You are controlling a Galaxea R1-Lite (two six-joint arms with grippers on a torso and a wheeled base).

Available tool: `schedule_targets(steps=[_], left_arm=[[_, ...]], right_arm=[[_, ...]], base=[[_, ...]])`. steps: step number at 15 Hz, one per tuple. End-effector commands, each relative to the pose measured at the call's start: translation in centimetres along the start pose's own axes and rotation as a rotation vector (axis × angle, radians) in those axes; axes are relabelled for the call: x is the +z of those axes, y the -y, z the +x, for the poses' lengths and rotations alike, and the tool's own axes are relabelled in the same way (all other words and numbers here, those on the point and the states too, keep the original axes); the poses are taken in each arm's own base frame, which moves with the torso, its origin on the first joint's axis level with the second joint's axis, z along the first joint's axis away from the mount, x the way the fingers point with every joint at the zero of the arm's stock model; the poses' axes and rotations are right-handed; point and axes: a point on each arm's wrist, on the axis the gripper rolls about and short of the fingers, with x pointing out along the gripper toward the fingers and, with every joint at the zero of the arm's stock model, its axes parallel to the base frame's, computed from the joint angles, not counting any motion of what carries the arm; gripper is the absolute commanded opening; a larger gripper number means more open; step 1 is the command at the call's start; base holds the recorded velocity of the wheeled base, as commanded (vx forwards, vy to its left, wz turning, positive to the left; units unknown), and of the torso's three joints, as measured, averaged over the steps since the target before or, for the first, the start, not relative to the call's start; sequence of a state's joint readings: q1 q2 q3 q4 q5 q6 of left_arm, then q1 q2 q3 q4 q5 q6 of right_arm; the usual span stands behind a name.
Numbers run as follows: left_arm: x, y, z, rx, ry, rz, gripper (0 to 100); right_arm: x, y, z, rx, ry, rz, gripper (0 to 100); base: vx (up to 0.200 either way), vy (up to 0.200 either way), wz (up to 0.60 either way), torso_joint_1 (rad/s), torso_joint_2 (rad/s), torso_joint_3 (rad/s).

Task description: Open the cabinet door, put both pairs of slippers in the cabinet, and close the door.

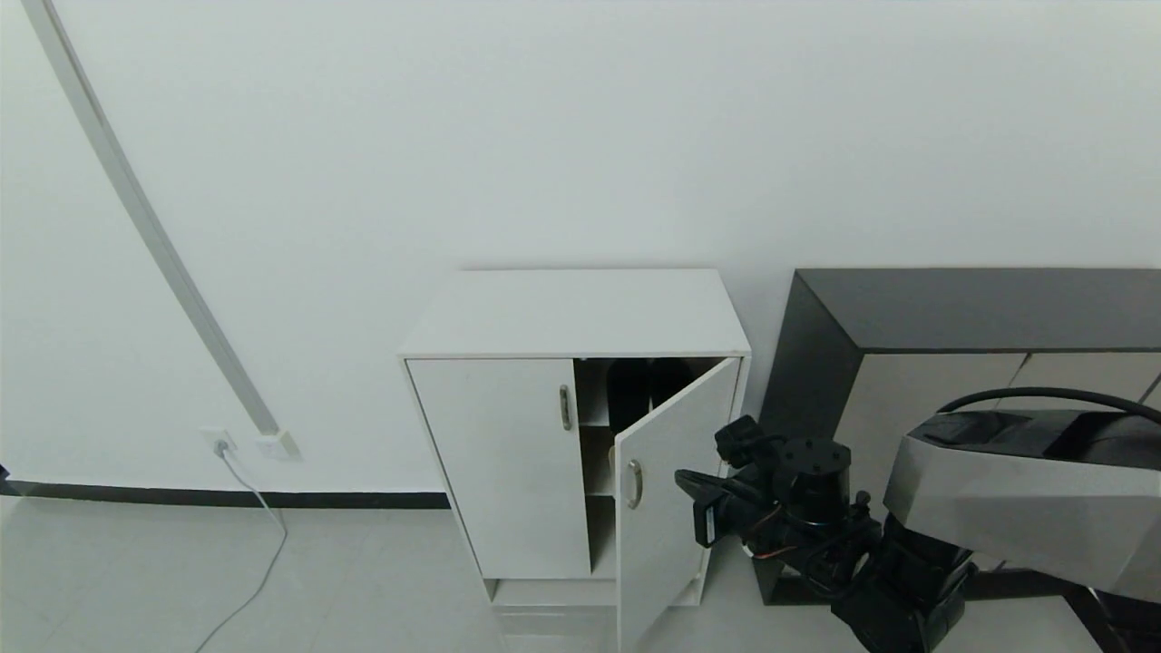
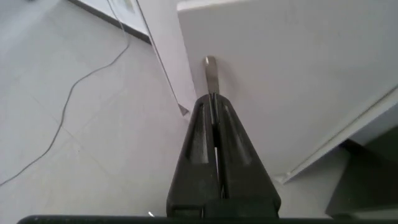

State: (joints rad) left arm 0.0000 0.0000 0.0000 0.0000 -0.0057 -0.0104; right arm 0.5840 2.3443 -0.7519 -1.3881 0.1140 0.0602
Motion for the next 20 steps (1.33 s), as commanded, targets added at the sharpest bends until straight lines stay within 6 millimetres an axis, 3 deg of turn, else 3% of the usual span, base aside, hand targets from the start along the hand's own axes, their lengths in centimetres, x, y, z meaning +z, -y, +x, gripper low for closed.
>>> schedule_targets(steps=[1, 4, 14, 20], left_arm=[[0.0, 0.0, 0.0, 0.000, 0.000, 0.000, 0], [0.0, 0.0, 0.0, 0.000, 0.000, 0.000, 0], [0.0, 0.0, 0.0, 0.001, 0.000, 0.000, 0], [0.0, 0.0, 0.0, 0.001, 0.000, -0.002, 0]], right_arm=[[0.0, 0.2, -0.3, -0.005, -0.005, 0.000, 0], [-0.4, 0.2, -0.5, -0.004, -0.021, 0.000, 0], [-0.9, 0.2, -0.5, 0.002, -0.042, -0.003, 0], [0.1, 1.1, 2.3, -0.021, -0.050, 0.004, 0]], base=[[0.200, 0.000, 0.00, -0.022, -0.01, -0.002], [0.200, 0.000, 0.00, 0.015, 0.00, 0.001], [0.000, 0.000, 0.00, 0.000, 0.00, 0.000], [0.000, 0.000, 0.00, 0.000, 0.00, 0.000]])
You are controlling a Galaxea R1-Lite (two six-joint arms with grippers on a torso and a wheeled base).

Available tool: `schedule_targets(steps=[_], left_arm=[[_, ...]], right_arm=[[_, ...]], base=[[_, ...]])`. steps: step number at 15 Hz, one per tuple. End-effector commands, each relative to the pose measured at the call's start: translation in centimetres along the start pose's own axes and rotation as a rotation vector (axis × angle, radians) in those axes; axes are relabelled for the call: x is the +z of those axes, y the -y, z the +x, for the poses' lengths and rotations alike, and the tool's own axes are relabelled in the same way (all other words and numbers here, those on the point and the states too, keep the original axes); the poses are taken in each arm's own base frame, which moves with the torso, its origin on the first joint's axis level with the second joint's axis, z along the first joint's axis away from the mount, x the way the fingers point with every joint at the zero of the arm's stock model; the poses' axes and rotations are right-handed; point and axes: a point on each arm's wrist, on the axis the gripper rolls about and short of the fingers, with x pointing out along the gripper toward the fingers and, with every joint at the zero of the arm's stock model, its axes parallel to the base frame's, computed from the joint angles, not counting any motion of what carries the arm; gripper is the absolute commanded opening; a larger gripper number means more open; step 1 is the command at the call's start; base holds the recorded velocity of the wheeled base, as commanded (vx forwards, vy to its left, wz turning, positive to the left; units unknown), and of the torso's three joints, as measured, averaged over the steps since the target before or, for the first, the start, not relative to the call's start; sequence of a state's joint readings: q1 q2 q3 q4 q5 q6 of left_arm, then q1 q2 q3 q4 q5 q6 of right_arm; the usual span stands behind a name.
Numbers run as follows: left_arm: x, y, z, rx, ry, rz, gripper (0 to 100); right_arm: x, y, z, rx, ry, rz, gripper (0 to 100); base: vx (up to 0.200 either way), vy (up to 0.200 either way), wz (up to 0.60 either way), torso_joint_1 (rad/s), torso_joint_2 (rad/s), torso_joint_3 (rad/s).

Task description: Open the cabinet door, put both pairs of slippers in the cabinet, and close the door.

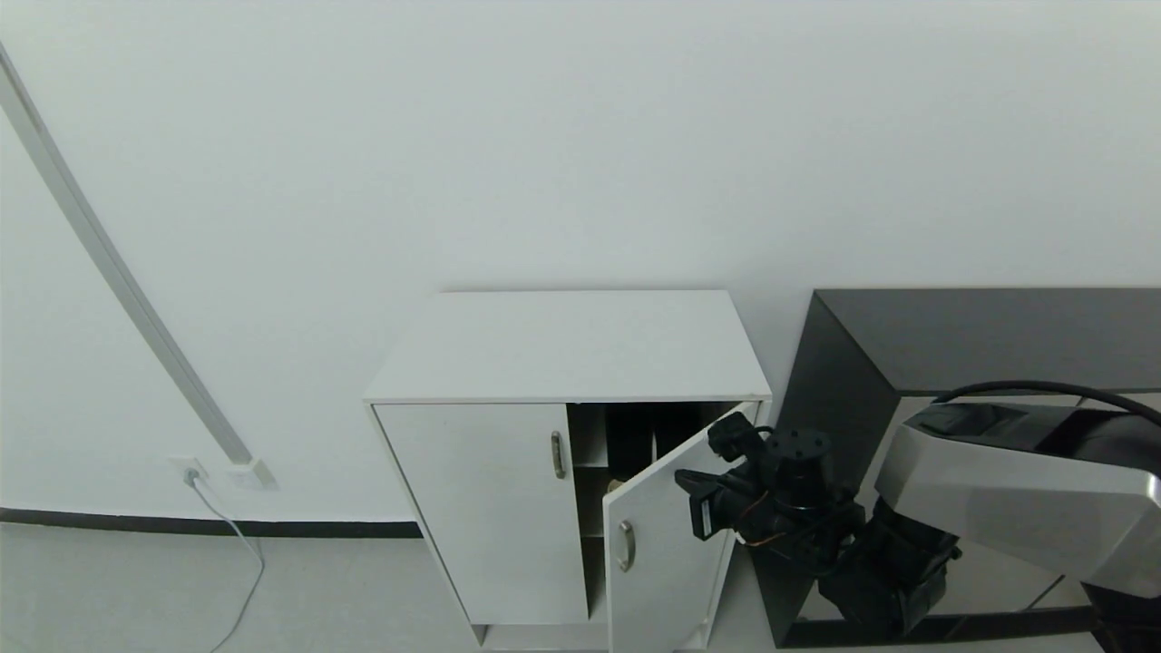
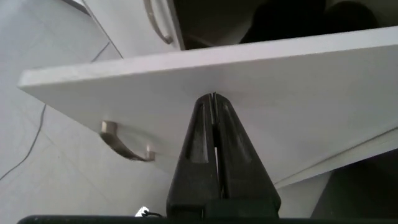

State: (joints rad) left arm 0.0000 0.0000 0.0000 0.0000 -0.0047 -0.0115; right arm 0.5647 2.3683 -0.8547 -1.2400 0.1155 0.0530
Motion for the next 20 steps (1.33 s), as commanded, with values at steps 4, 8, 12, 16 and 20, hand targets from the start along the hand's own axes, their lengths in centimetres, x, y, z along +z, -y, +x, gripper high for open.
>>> schedule_targets(steps=[4, 8, 12, 16, 20], left_arm=[[0.0, 0.0, 0.0, 0.000, 0.000, 0.001, 0], [0.0, 0.0, 0.0, 0.000, 0.000, 0.001, 0], [0.0, 0.0, 0.0, 0.000, -0.002, 0.001, 0], [0.0, 0.0, 0.0, 0.000, 0.000, 0.001, 0], [0.0, 0.0, 0.0, 0.000, 0.000, 0.001, 0]], right_arm=[[0.5, 1.7, 2.4, -0.117, 0.040, 0.007, 0], [0.7, 3.4, 3.7, -0.198, 0.044, 0.016, 0], [1.2, 4.3, 4.3, -0.261, 0.049, 0.021, 0], [1.6, 4.5, 4.8, -0.279, 0.065, 0.021, 0], [1.7, 4.6, 4.9, -0.282, 0.070, 0.023, 0]], base=[[0.000, 0.000, 0.00, 0.000, 0.00, 0.000], [0.000, 0.000, 0.00, 0.000, 0.00, 0.000], [0.000, 0.000, 0.00, 0.000, 0.00, 0.000], [0.000, 0.000, 0.00, 0.000, 0.00, 0.000], [0.000, 0.000, 0.00, 0.000, 0.00, 0.000]])
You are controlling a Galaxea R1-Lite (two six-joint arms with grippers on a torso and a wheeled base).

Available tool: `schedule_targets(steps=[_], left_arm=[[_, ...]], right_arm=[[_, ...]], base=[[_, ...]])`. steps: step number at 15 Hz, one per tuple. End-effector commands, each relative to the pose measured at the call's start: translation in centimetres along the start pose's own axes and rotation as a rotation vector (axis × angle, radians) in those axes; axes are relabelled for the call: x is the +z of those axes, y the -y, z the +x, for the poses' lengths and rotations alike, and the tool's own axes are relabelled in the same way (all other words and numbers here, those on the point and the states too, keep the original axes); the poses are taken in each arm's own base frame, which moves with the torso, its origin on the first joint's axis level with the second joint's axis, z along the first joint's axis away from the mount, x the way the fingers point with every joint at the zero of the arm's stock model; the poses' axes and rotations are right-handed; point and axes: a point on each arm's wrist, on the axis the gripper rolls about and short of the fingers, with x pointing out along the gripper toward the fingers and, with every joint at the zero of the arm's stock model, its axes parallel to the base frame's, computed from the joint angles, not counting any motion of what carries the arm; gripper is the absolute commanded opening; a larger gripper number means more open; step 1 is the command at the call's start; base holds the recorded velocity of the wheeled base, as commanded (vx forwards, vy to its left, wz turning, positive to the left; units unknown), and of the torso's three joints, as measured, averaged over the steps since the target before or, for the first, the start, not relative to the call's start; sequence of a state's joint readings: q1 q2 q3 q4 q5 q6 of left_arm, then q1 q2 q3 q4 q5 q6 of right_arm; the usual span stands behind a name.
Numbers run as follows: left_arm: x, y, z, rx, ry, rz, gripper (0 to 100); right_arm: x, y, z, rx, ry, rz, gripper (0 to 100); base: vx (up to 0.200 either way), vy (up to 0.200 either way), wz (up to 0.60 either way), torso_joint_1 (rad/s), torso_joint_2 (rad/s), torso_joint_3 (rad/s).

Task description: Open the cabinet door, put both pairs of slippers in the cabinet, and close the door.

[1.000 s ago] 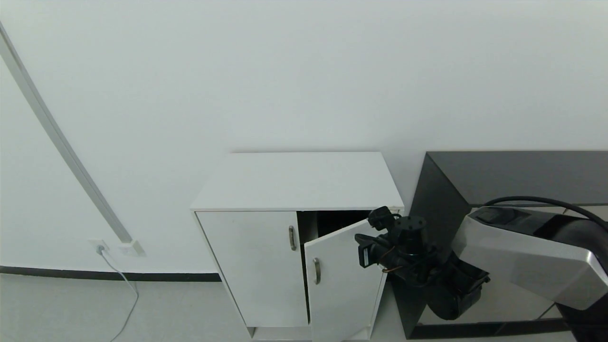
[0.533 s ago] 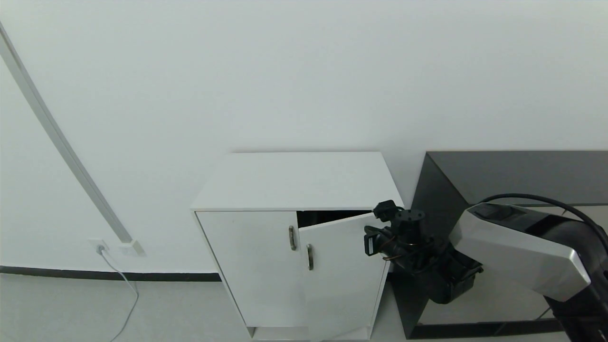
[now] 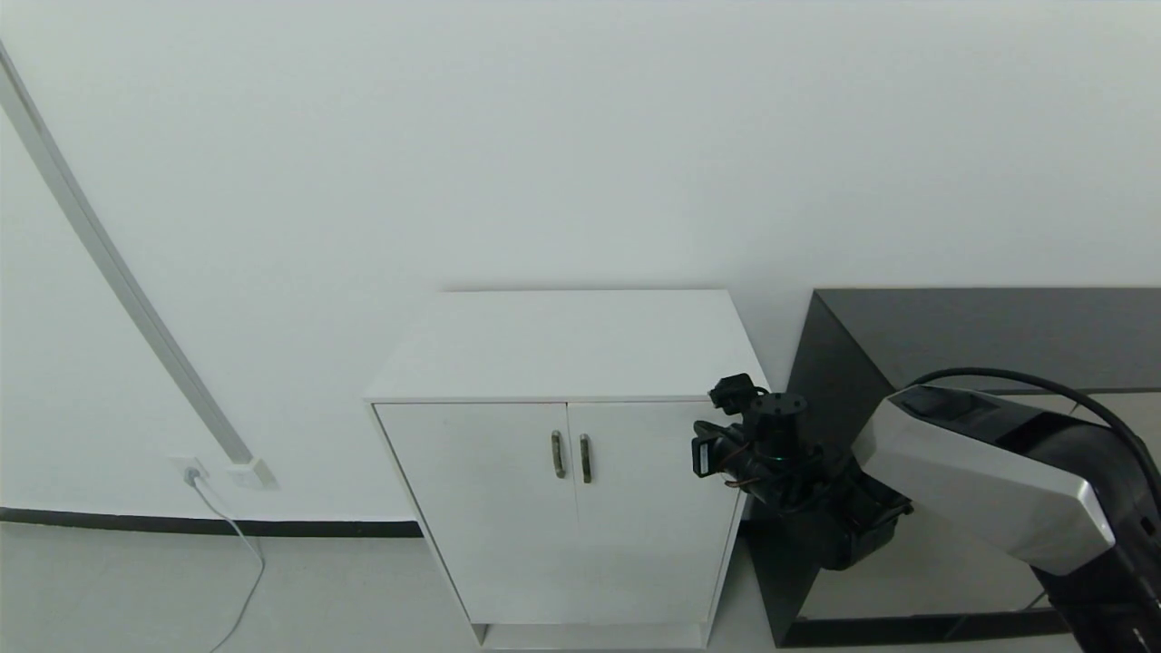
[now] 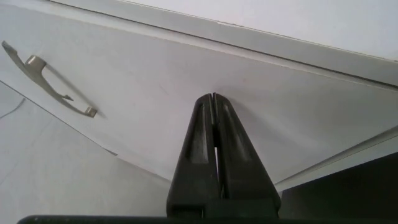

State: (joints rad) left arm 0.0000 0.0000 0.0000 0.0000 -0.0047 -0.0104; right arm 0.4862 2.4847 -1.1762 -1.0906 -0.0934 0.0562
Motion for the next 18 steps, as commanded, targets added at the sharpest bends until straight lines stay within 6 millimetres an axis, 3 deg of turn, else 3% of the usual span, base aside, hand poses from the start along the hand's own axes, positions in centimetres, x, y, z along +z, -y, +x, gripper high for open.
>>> schedule_targets(steps=[1, 18], left_arm=[[0.00, 0.00, 0.00, 0.000, 0.000, 0.000, 0], [0.00, 0.00, 0.00, 0.000, 0.000, -0.002, 0]], right_arm=[[-0.12, 0.20, 0.11, -0.005, -0.001, 0.000, 0], [-0.14, 0.87, 1.08, -0.034, 0.020, 0.008, 0]], base=[[0.000, 0.000, 0.00, 0.000, 0.00, 0.000], [0.000, 0.000, 0.00, 0.000, 0.00, 0.000]])
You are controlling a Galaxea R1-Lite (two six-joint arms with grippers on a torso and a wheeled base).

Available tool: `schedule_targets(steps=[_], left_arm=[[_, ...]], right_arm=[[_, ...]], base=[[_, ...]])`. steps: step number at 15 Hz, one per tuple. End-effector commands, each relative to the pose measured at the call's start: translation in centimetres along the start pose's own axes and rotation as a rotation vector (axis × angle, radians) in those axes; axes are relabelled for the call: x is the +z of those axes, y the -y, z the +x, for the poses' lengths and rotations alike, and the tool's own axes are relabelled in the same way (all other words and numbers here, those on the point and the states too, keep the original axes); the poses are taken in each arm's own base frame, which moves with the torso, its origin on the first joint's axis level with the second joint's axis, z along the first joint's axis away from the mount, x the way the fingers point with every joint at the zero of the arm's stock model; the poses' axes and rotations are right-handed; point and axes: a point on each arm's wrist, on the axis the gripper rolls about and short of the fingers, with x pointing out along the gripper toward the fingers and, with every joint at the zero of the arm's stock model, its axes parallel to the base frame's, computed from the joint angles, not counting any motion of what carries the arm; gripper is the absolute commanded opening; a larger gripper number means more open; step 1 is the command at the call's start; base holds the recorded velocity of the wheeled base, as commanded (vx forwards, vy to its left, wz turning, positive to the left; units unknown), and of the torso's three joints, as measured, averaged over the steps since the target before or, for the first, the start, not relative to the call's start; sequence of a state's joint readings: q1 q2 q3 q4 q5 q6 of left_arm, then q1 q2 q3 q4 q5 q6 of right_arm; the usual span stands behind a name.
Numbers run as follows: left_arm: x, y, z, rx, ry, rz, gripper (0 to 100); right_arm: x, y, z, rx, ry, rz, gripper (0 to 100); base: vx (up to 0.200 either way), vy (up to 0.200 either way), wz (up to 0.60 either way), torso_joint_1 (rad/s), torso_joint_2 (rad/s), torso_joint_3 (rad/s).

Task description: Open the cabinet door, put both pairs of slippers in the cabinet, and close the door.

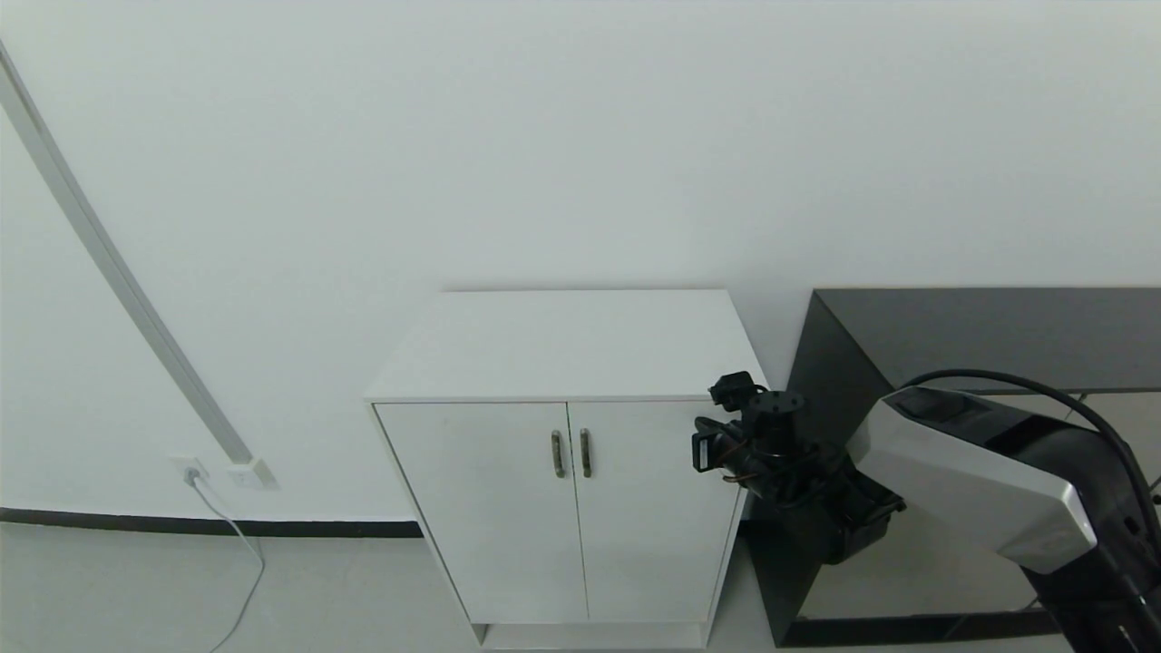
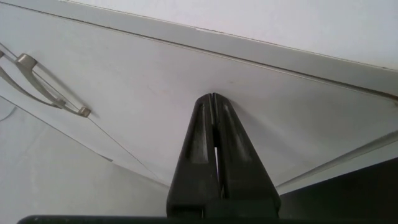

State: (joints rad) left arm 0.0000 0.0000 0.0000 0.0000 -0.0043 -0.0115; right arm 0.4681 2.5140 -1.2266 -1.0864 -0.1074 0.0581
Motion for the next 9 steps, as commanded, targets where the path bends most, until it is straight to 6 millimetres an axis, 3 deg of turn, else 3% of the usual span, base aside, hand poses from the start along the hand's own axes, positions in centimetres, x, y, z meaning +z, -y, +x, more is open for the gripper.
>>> schedule_targets(steps=[1, 5, 9], left_arm=[[0.0, 0.0, 0.0, 0.000, 0.000, -0.001, 0], [0.0, 0.0, 0.0, 0.000, 0.000, -0.001, 0], [0.0, 0.0, 0.0, -0.002, 0.000, 0.001, 0]], right_arm=[[-0.1, 0.1, 0.1, -0.003, 0.002, 0.001, 0], [-0.2, 0.1, -0.3, -0.005, -0.003, 0.000, 0], [1.7, 0.6, -4.1, -0.045, 0.050, 0.007, 0]], base=[[0.000, 0.000, 0.00, 0.000, 0.00, 0.000], [0.000, 0.000, 0.00, 0.000, 0.00, 0.000], [0.000, 0.000, 0.00, 0.000, 0.00, 0.000]])
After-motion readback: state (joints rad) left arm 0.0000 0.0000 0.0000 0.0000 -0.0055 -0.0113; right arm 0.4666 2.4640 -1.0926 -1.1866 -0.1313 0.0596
